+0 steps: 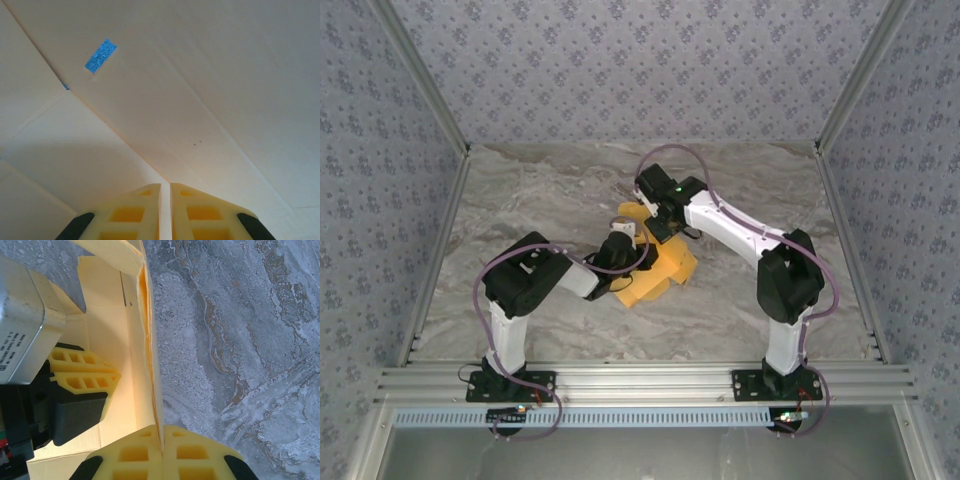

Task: Fold the paper box

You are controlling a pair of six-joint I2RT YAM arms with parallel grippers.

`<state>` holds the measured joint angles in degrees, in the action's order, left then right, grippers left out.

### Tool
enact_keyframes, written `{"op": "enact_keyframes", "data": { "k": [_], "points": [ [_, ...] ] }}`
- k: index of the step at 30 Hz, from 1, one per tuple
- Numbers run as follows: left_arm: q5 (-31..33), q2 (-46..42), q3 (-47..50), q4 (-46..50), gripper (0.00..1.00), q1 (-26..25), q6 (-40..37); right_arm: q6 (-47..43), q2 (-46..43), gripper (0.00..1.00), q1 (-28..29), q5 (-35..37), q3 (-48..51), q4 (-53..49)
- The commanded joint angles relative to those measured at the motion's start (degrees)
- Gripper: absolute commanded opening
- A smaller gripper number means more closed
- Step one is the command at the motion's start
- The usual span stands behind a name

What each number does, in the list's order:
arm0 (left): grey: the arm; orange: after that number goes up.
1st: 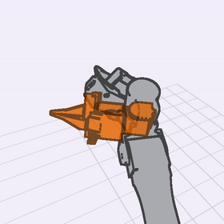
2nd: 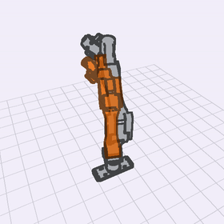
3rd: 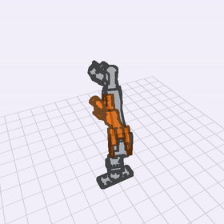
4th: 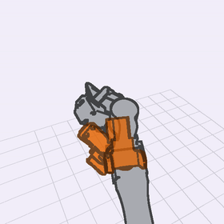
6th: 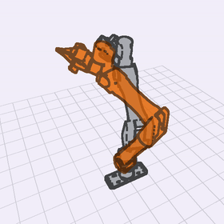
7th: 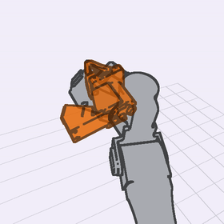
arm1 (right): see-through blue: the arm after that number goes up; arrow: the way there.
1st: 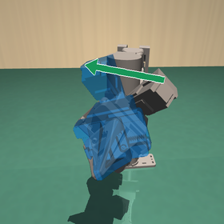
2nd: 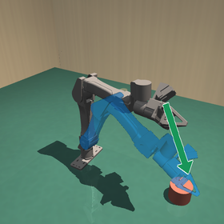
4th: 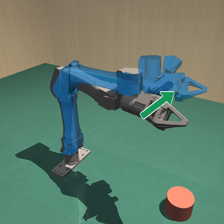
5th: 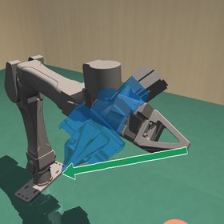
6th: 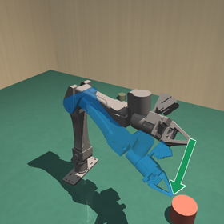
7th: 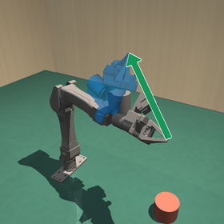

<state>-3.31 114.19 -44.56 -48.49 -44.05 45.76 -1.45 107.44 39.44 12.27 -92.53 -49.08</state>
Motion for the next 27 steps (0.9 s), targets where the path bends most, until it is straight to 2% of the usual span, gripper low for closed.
{"op": "enact_keyframes", "data": {
  "k": [1,16,27],
  "points": [
    [1.15,2.14,1.74,2.45,0.14,-0.29,0.92,3.12,1.48,0.0,1.16,-0.82,-0.76,3.98],
    [2.65,-0.05,3.51,1.99,0.17,-0.18,0.45,4.66,1.45,0.0,3.26,-0.43,0.9,6.1],
    [3.44,-6.35,5.69,4.95,0.25,-0.16,-1.23,0.5,0.6,0.0,2.2,5.13,0.6,5.39]
  ]
}}
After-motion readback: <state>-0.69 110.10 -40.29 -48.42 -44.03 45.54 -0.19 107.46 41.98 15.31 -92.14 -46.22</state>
